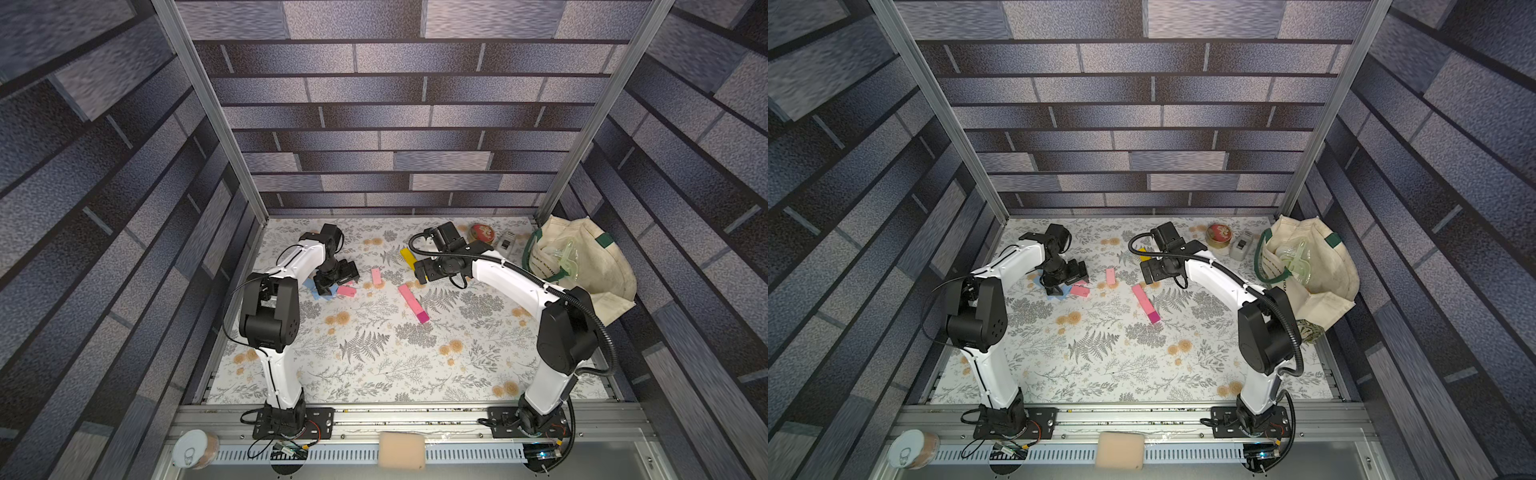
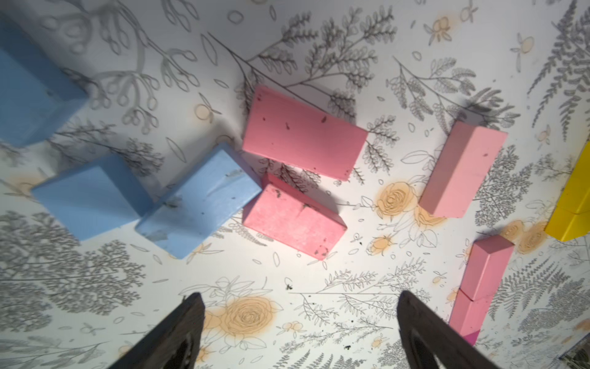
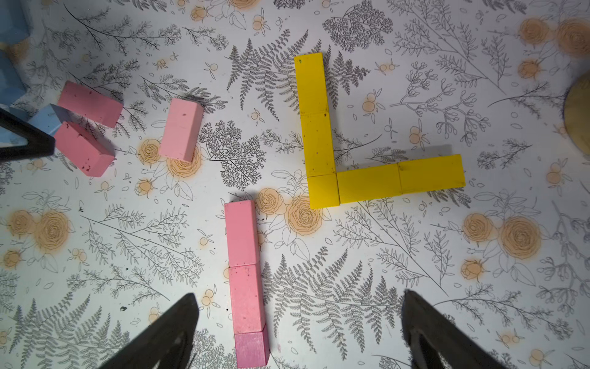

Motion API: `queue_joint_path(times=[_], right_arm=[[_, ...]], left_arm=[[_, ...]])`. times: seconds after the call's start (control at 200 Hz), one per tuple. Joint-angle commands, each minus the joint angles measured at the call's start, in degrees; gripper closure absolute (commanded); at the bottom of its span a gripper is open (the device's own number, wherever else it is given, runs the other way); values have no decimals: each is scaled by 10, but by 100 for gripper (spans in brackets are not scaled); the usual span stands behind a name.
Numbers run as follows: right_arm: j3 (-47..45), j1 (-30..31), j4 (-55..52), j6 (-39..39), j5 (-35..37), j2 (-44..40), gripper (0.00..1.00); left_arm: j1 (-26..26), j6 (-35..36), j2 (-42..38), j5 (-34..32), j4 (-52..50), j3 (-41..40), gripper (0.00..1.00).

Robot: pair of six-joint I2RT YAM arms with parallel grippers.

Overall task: Assemble the letter v with building blocks
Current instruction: Pick up the building block from the center of the board.

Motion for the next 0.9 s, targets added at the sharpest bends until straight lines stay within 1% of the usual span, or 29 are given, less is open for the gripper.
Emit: queue_joint_path(times=[0.0, 0.105, 0.266, 0.506, 0.551, 0.701, 0.892], right_arm=[[11, -3, -25, -3, 1, -2, 0], [1, -3, -23, 0, 2, -10, 0], [-6, -3, -27, -1, 3, -19, 0], [-16, -3, -18, -7, 10, -28, 0], [-16, -3, -17, -6, 10, -27, 0], [-18, -2, -11, -10, 11, -26, 0], [-18, -2, -9, -15, 12, -29, 0]], left_arm=[[2, -45, -12, 39, 29, -38, 5], [-3, -59, 0, 53, 45, -45, 6], [-11, -69, 27, 55, 63, -29, 12], [-5, -39, 91, -4, 1, 43, 23], [-3, -32, 100, -13, -7, 54, 28], [0, 2, 126, -66, -50, 96, 39], [-6, 44, 138, -115, -80, 111, 51]])
